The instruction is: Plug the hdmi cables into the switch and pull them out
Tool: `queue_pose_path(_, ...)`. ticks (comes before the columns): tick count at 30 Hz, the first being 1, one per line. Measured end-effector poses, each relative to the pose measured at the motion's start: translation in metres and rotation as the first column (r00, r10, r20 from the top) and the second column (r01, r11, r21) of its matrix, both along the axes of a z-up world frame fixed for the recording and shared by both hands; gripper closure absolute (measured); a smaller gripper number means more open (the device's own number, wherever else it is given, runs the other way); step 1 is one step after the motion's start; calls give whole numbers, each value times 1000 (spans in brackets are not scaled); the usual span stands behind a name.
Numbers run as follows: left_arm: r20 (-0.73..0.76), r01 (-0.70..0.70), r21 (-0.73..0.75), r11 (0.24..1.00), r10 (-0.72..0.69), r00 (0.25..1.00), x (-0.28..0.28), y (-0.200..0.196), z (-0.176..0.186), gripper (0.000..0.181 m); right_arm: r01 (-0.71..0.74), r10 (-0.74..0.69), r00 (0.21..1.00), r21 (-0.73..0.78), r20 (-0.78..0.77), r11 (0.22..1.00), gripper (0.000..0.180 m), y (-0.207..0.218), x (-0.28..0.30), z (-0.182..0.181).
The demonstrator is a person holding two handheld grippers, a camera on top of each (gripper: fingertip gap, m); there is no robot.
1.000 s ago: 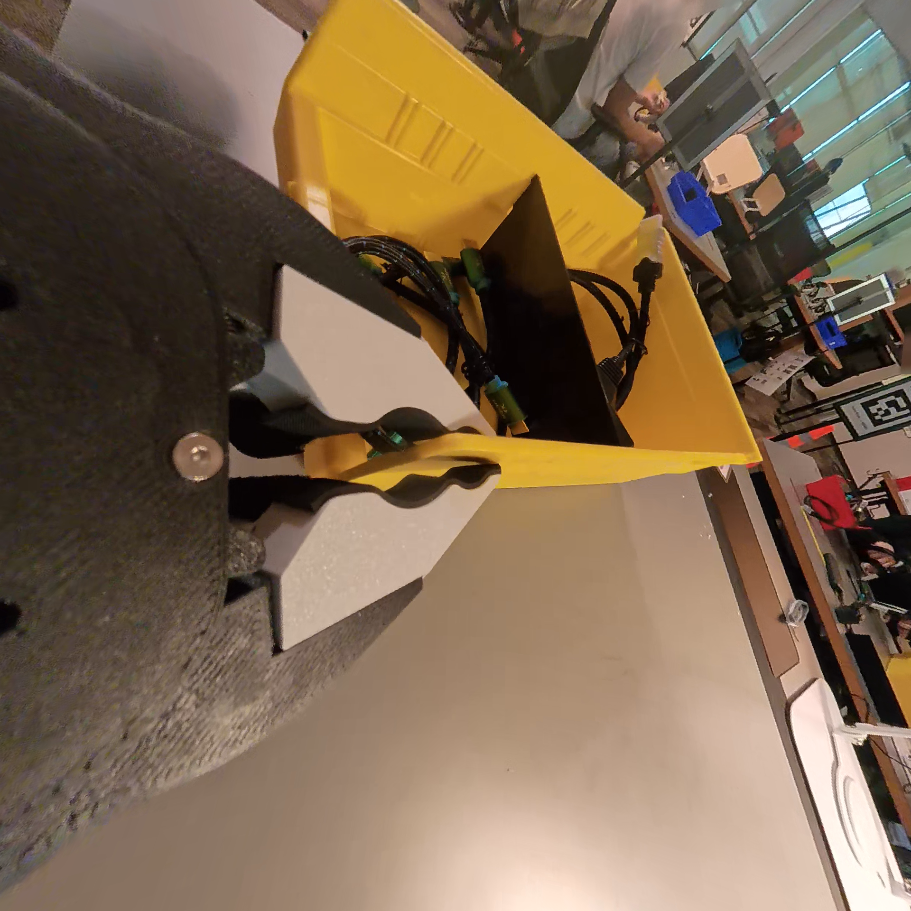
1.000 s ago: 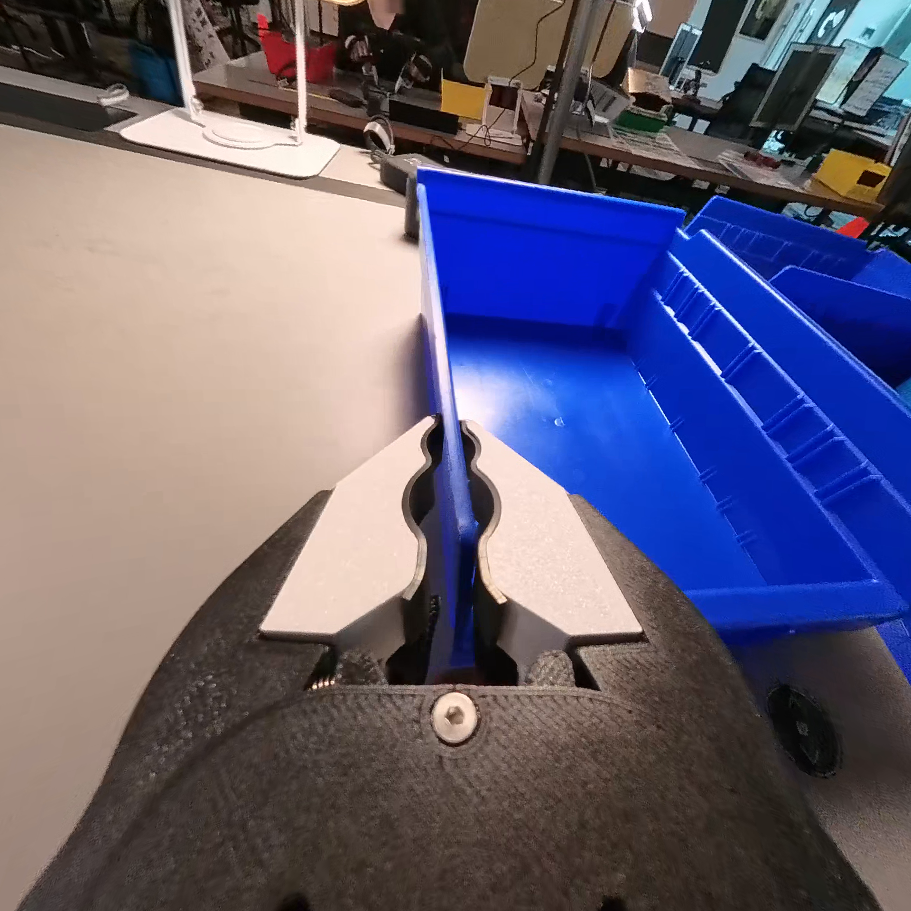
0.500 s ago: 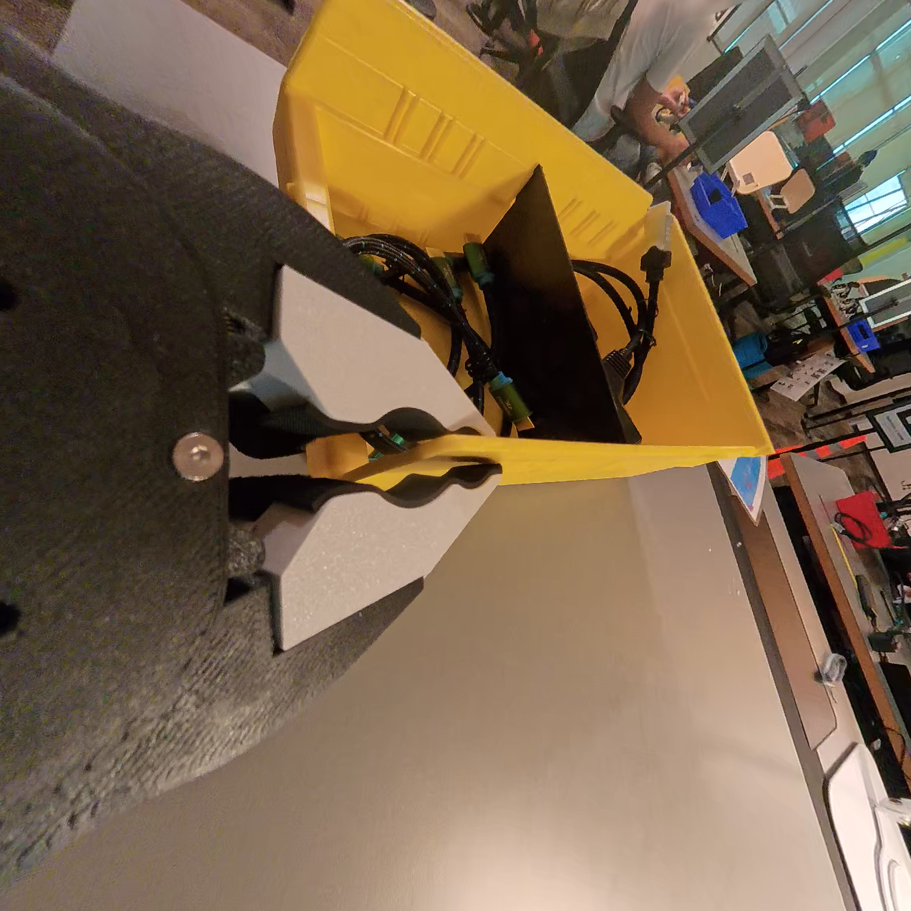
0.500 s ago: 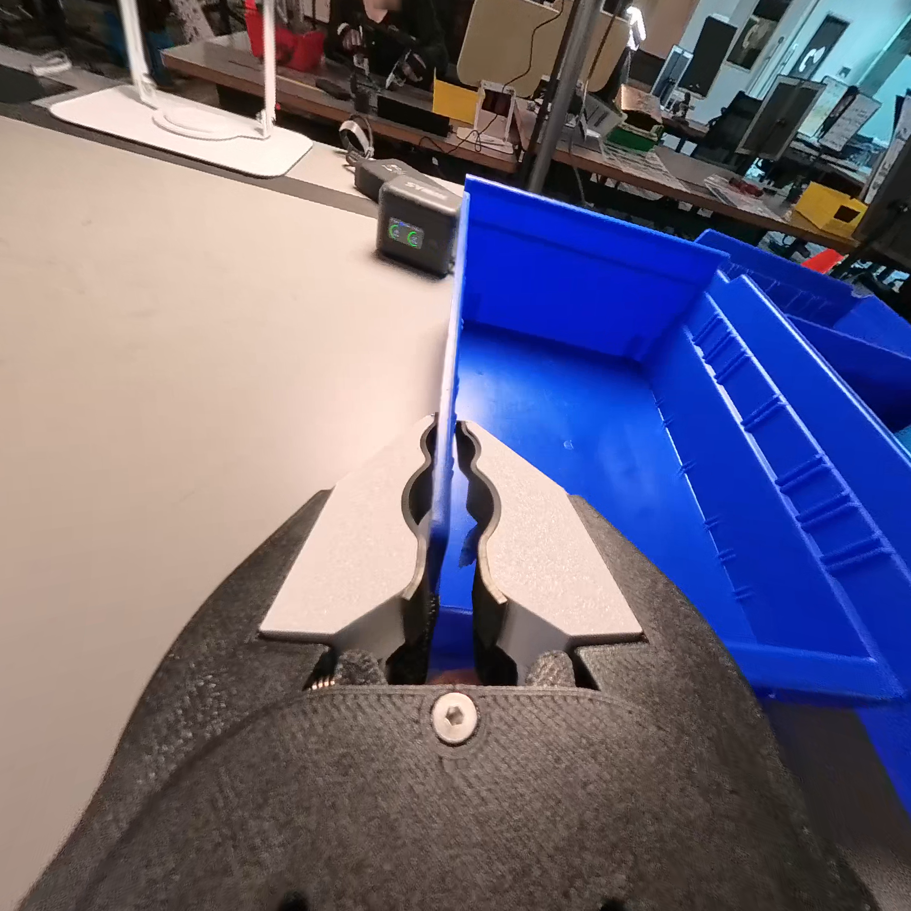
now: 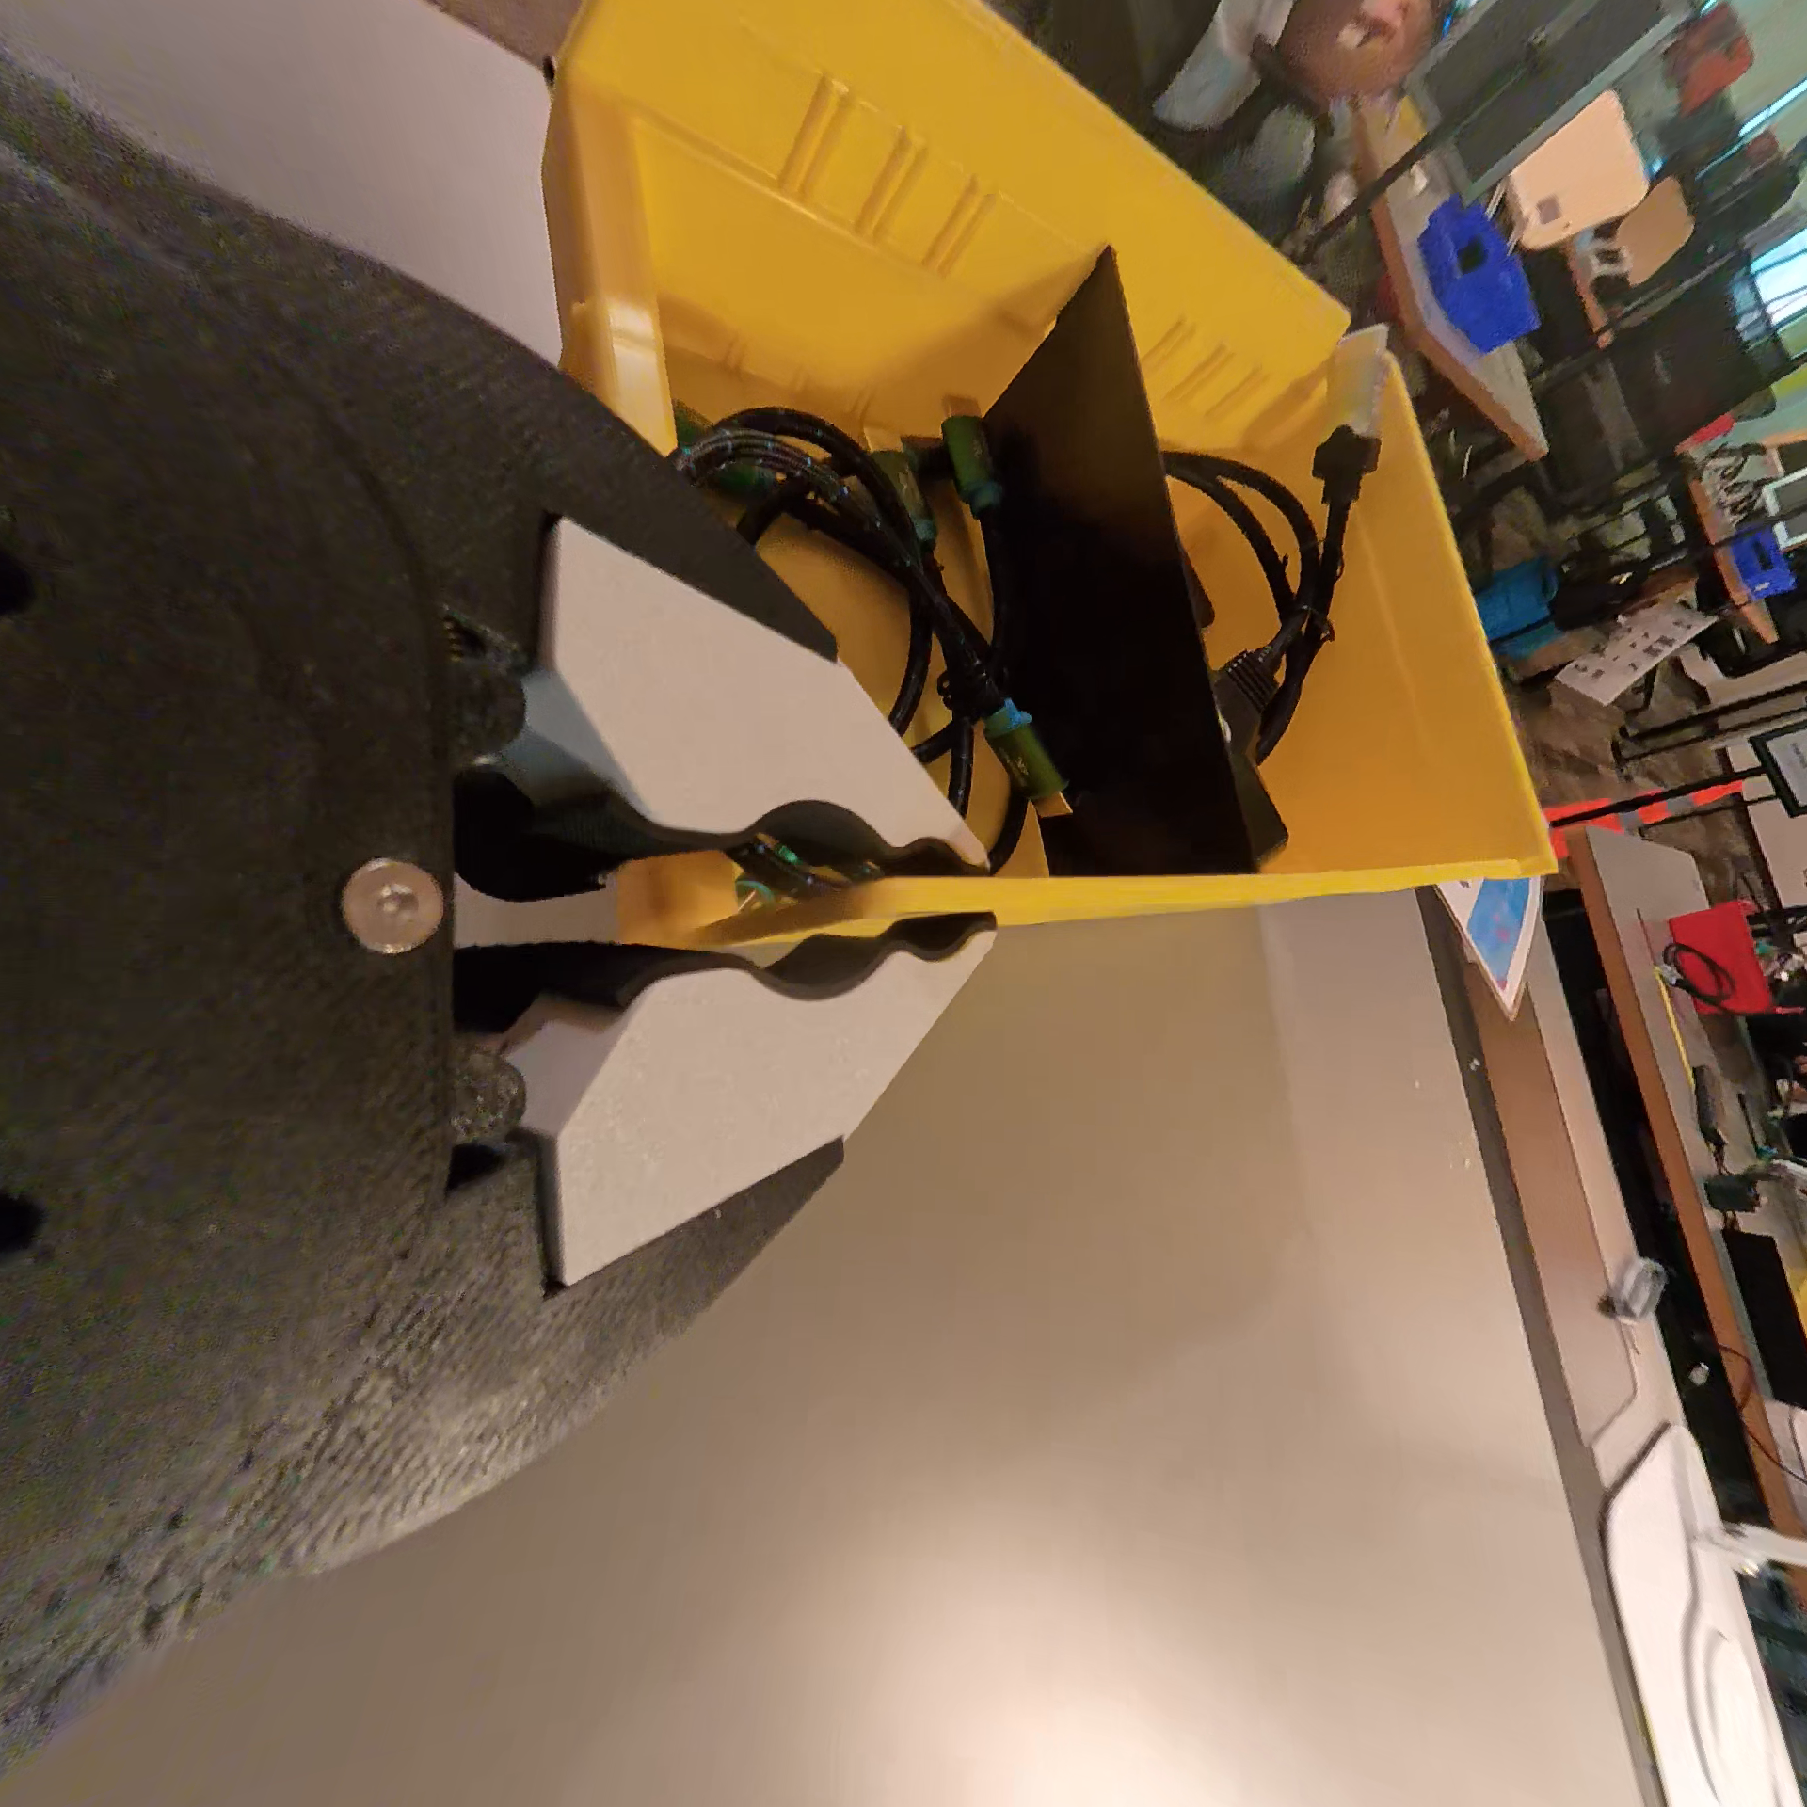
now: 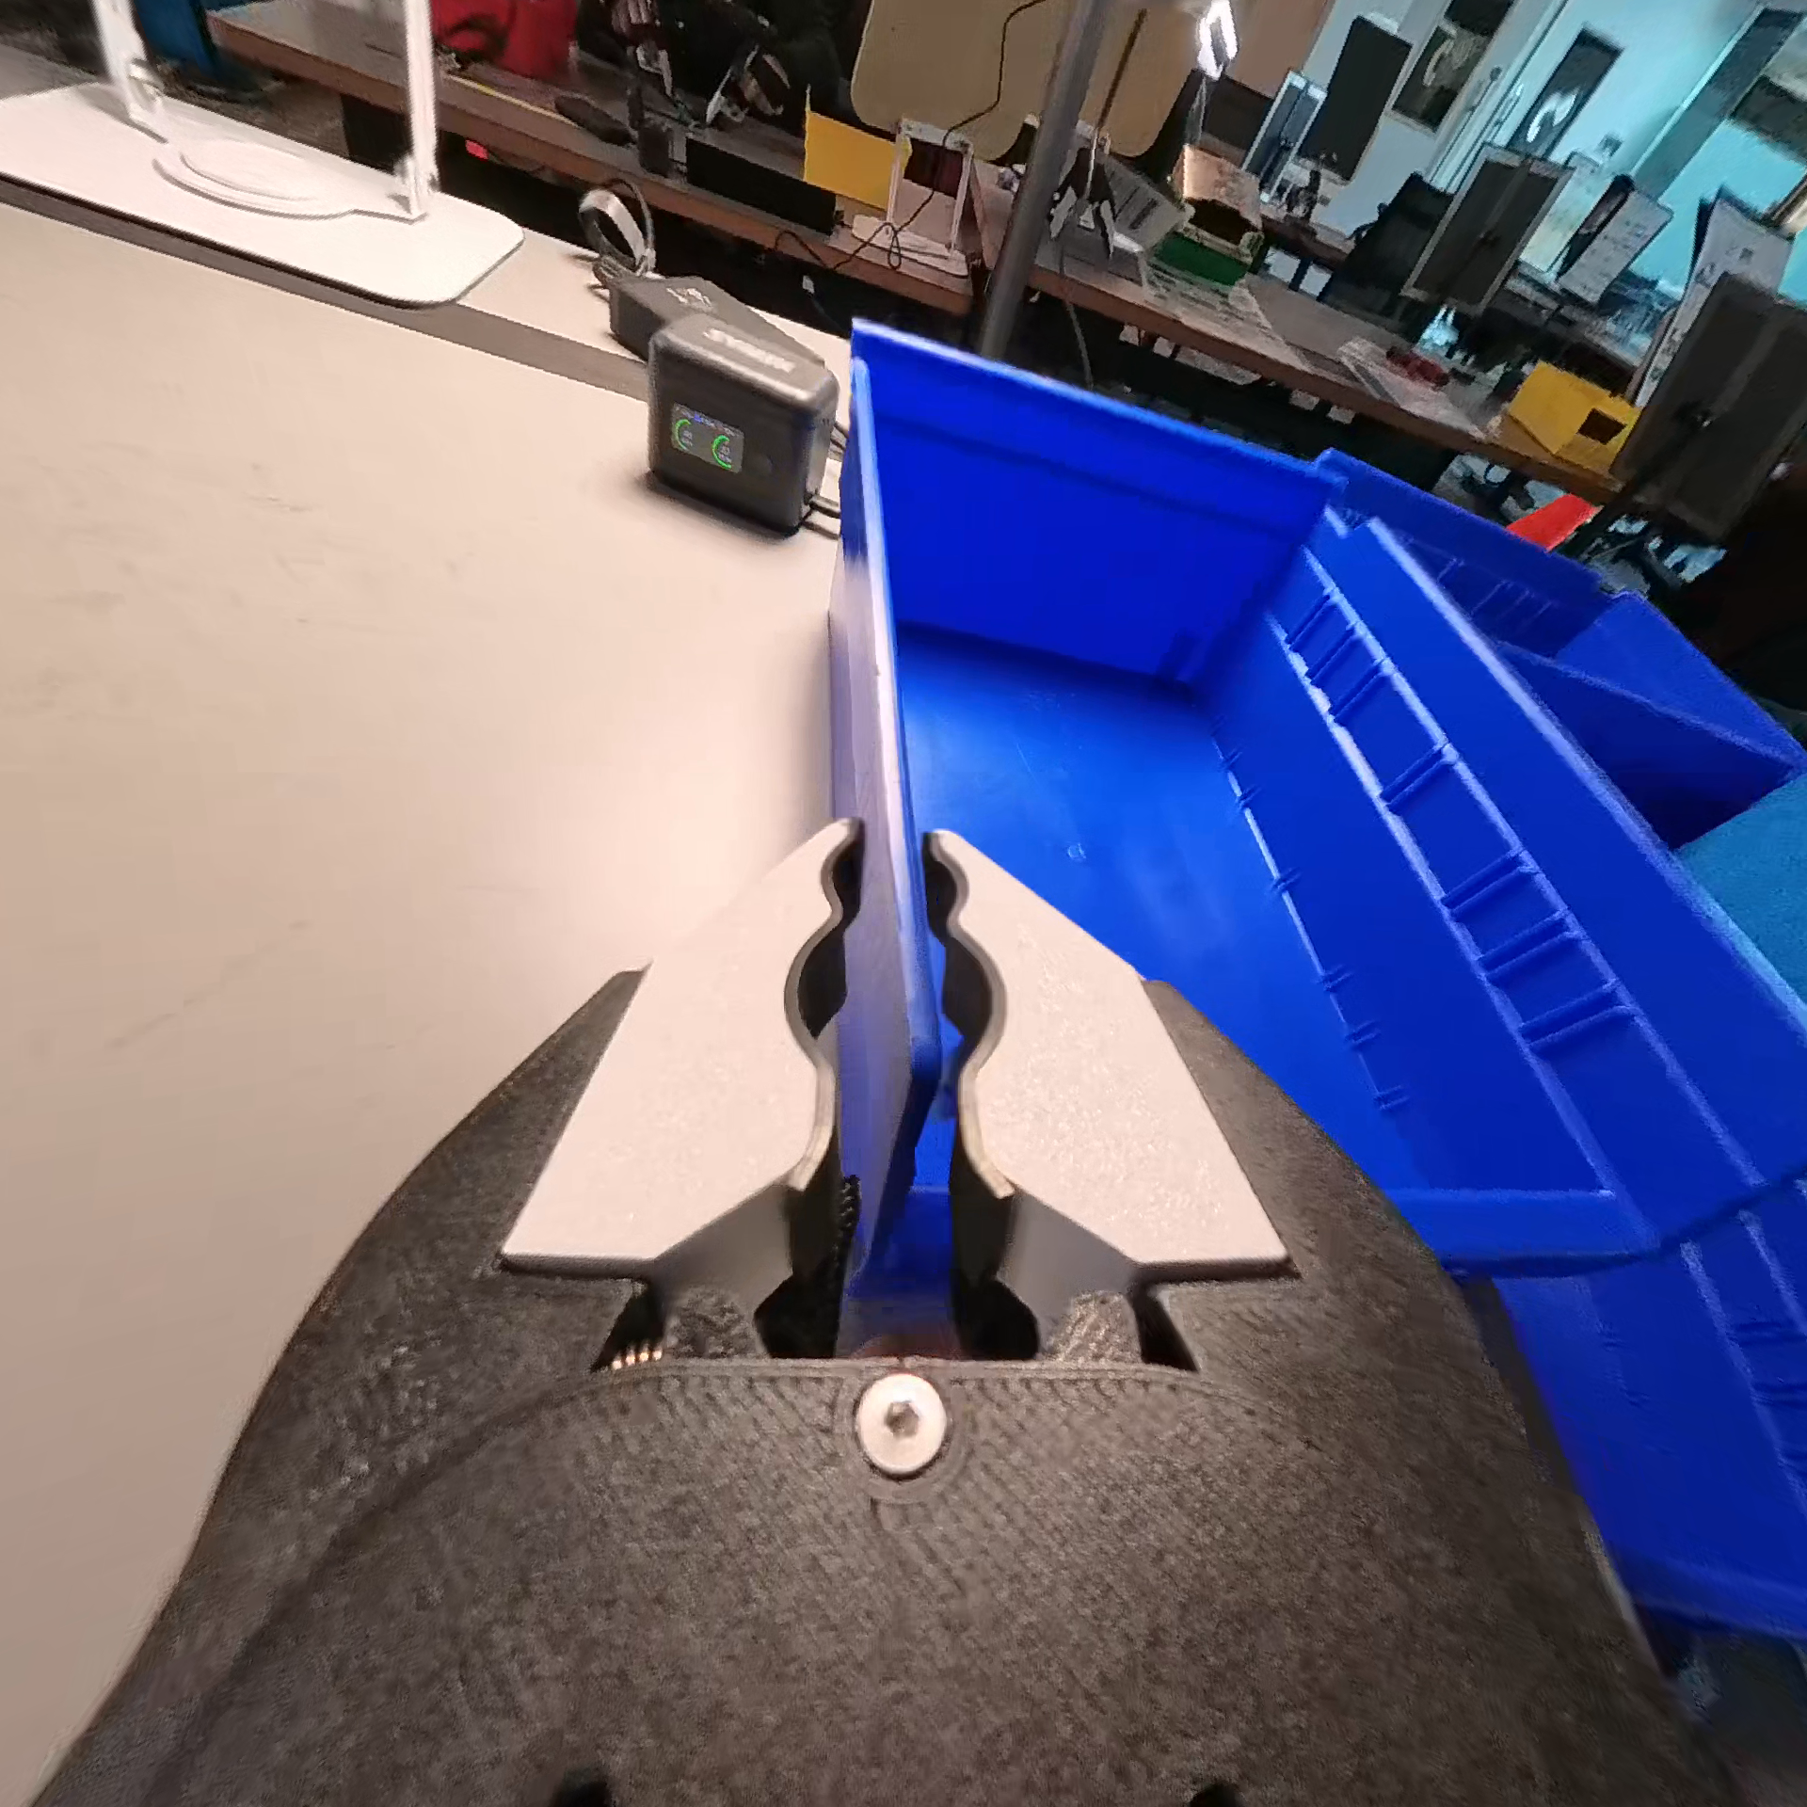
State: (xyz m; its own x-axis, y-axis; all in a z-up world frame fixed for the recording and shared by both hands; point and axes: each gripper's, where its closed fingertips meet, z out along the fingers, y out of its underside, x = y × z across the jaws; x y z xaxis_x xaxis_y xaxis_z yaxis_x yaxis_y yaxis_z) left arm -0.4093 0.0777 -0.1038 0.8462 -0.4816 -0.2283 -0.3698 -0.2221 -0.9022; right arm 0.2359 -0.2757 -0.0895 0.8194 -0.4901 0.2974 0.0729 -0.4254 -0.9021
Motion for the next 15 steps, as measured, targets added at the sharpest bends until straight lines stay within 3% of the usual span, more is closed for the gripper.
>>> queue_pose_path(4,63,34,-44,998,-31,998,-1,-19,21,142,-46,48,995,-23,84,999,152,-19,-21,35)
queue_pose_path(8,117,38,-25,999,-35,992,-3,-27,56,134,-262,263,965,62,-13,963,152,-1,-65,62)
queue_pose_path(12,229,27,-25,999,-20,973,-7,-5,85,127,-488,506,839,137,-201,862,149,50,-110,38)
queue_pose_path(15,255,-24,-67,997,40,966,-23,23,92,123,-572,582,747,135,-321,809,147,84,-130,1)
